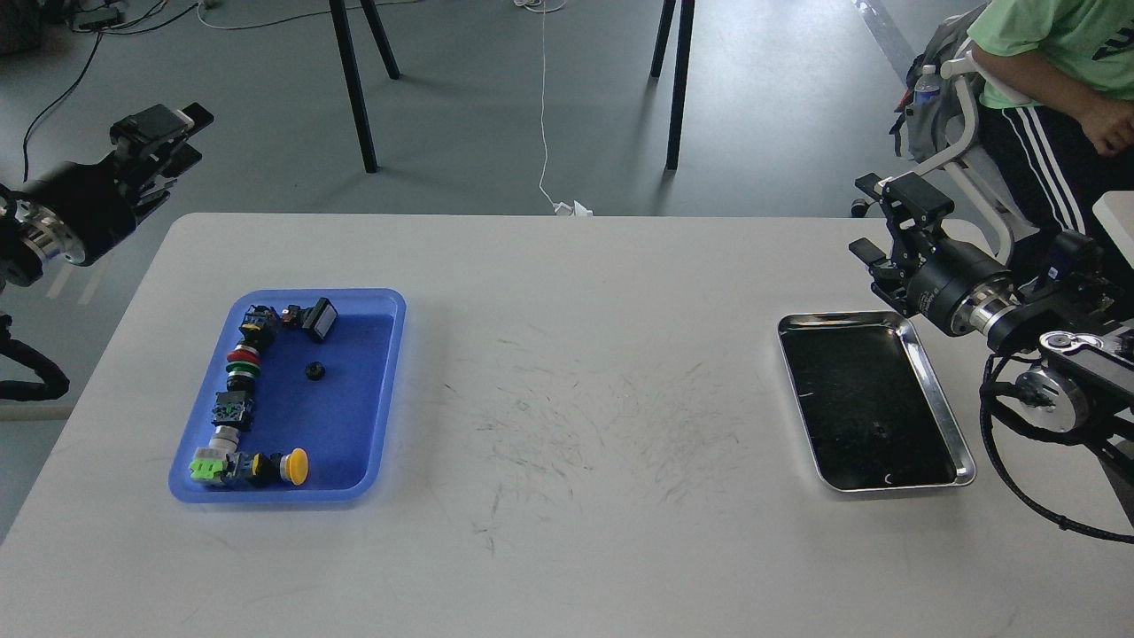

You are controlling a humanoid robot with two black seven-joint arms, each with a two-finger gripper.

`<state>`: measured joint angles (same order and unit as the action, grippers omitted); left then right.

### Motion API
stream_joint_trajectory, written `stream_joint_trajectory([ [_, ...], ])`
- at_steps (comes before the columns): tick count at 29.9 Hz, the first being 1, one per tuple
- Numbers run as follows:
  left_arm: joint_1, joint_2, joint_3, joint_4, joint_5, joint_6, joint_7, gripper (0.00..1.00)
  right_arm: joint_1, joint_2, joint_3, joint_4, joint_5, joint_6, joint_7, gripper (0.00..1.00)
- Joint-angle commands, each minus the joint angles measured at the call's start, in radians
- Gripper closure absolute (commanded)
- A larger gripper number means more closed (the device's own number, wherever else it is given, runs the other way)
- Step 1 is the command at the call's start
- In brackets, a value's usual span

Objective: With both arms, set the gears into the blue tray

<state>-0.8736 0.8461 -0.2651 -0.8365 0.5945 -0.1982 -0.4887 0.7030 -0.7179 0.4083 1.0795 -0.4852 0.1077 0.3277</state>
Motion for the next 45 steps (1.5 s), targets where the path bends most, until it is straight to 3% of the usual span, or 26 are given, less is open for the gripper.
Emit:
stream_joint_trajectory([
  [1, 0.002, -0.016, -0.005, 0.004, -0.085, -0.018, 0.0, 0.22, 0.05, -0.081, -0.078, 0.08, -0.087, 0.062, -0.024, 0.06],
  [13, 0.004, -0.157, -0.002, 0.056, -0.19, 0.029, 0.0, 0.16, 0.243, -0.281, -0.304, 0.195, -0.329, 0.322, -0.058, 0.06],
  [18, -0.001, -0.223, -0.016, 0.086, -0.197, 0.028, 0.0, 0.16, 0.247, -0.319, -0.306, 0.195, -0.478, 0.337, -0.062, 0.06],
  [25, 0.015, -0.277, -0.046, 0.086, -0.376, 0.016, 0.0, 0.02, 0.25, -0.348, -0.307, 0.2, -0.624, 0.345, -0.061, 0.06],
  [34, 0.041, -0.323, -0.071, 0.086, -0.432, 0.005, 0.0, 0.02, 0.28, -0.33, -0.299, 0.217, -0.953, 0.381, -0.042, 0.09],
  [39, 0.054, -0.329, -0.095, 0.088, -0.441, 0.013, 0.0, 0.02, 0.308, -0.285, -0.292, 0.195, -0.935, 0.381, -0.039, 0.01],
  [45, 0.056, -0.335, -0.097, 0.088, -0.443, 0.009, 0.0, 0.02, 0.305, -0.285, -0.304, 0.192, -0.906, 0.381, 0.001, 0.03],
])
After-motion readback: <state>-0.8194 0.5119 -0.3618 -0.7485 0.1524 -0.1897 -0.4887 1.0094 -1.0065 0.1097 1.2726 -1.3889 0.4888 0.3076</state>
